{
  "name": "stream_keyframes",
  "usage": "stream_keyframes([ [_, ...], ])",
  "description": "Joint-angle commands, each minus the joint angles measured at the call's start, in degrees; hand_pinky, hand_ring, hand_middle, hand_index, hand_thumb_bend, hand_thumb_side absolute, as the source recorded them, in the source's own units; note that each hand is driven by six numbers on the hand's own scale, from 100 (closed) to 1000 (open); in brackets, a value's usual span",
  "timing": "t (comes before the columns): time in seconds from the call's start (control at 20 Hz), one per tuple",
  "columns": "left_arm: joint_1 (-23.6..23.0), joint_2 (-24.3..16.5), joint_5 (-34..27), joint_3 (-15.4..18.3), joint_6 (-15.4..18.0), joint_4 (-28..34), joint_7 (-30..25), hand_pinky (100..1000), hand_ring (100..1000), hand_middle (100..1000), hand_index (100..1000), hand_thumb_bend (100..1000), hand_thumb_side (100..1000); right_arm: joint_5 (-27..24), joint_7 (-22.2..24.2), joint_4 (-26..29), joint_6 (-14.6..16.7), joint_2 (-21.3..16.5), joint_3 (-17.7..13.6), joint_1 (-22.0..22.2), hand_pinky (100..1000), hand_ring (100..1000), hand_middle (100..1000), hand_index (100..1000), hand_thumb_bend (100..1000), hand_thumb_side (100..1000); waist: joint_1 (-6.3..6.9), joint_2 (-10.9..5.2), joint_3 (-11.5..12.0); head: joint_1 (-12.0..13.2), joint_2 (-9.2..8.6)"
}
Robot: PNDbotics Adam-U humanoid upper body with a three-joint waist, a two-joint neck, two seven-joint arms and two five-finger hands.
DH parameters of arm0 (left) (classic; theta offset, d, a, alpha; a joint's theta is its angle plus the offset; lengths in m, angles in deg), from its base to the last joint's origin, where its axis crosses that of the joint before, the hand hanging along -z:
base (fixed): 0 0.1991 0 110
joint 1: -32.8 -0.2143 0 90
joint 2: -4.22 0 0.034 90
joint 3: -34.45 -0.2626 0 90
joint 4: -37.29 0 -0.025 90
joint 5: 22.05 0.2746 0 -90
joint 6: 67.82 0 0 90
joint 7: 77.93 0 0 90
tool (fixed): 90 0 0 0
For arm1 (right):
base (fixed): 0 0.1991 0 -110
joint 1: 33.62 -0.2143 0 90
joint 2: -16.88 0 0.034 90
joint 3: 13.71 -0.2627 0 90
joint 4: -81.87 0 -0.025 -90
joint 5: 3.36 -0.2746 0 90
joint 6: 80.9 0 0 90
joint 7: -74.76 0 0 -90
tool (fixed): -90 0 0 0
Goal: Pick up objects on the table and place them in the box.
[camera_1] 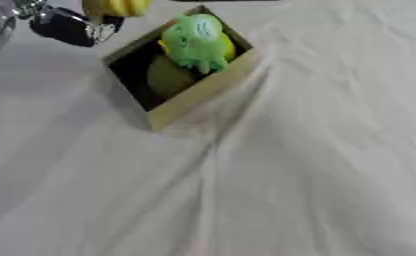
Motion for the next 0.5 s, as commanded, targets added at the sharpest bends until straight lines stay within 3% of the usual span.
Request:
stream_keyframes([
  [0.05,1.36,2.79,3.07,0.01,0.90,-2.05,0.11,635,593,562,719,100,106,-0.74,0.21,0.90,0.01,-1.35,-0.24,-0.92,904,902,624,759,145,501,-0.02,-1.73,-0.10,0.58,-0.24],
  [0.5,0.04,8.42,8.01,-0.30,1.86,-9.71,1.10,636,600,571,725,108,114,-0.87,0.62,0.90,0.06,-1.03,-0.11,-1.03,905,902,623,759,145,503,-0.17,-1.58,-0.33,1.85,-0.17],
])
